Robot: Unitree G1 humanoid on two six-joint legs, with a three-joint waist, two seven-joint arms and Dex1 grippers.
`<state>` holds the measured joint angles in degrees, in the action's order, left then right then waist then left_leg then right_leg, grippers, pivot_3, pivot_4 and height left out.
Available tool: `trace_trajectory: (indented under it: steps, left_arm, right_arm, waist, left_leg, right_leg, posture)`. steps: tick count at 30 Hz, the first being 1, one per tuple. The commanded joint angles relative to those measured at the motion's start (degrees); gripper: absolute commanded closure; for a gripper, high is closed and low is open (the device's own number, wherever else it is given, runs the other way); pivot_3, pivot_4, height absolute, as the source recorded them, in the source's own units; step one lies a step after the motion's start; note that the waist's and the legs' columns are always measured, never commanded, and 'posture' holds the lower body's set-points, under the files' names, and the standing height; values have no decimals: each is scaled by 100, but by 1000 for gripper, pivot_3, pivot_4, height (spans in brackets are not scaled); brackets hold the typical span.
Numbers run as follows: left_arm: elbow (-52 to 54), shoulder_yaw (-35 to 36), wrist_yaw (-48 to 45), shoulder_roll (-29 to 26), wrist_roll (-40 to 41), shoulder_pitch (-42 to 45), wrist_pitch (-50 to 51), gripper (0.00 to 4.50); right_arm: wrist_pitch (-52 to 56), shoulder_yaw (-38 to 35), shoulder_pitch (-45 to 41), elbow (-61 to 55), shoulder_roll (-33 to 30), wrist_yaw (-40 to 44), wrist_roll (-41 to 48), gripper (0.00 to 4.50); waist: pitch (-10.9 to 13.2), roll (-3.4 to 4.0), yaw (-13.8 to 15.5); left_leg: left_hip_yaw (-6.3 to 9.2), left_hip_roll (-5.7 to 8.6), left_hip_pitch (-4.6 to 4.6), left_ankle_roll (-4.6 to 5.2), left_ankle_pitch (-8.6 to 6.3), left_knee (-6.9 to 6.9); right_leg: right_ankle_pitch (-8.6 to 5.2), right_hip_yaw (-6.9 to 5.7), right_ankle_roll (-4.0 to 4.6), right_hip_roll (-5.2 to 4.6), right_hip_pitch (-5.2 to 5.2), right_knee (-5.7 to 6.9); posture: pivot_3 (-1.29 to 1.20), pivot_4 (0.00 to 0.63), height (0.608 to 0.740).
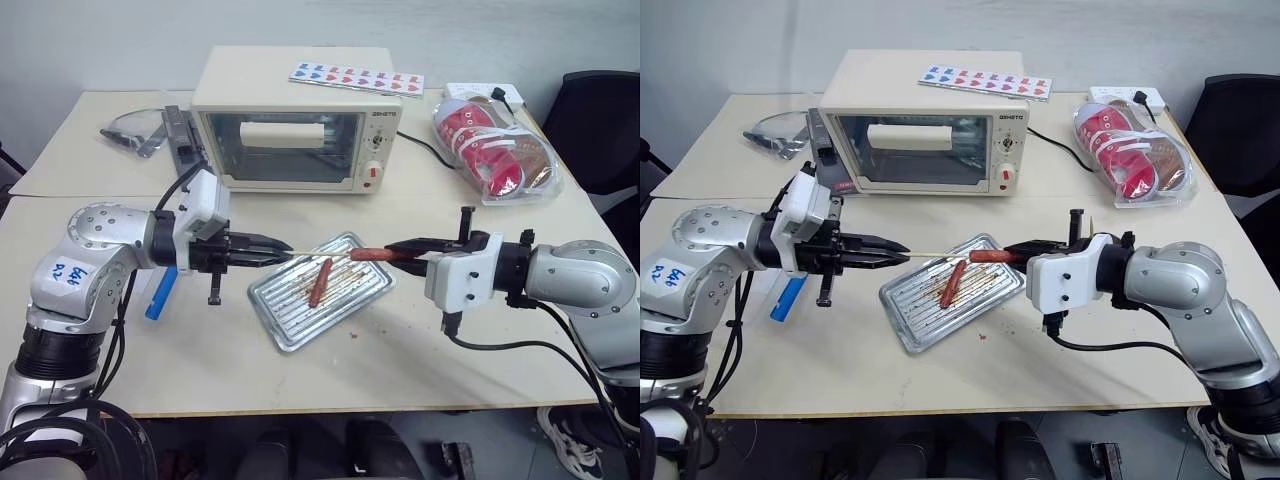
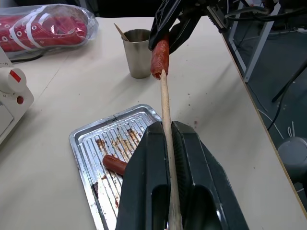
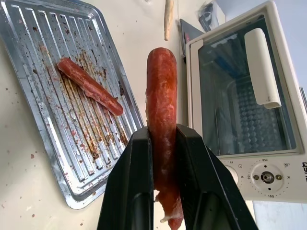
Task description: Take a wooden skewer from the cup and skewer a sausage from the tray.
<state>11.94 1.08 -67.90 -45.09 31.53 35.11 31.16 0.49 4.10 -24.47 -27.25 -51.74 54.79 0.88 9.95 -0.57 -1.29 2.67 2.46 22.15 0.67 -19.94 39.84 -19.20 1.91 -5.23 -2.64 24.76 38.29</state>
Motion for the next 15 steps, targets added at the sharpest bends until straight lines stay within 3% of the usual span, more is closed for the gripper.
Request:
trace_trajectory:
  steps: [1, 15]
  left_arm:
    - [69, 41, 1, -3, 30, 85, -74, 4500]
    - [-28, 28, -38, -26, -38, 129, -142, 4500]
  right_arm:
    - [57, -213, -118, -270, -15, -34, 109, 4026]
    - [79, -239, -76, -272, -28, -43, 96, 4026]
  waist:
    - [0, 0, 0]
    - [0, 0, 0]
  left_leg:
    - [0, 0, 0, 0, 0, 0]
    - [0, 0, 0, 0, 0, 0]
  right_leg:
    - [0, 0, 0, 0, 0, 0]
    - [0, 0, 0, 0, 0, 0]
  posture:
    - [0, 150, 740]
    - [0, 150, 740]
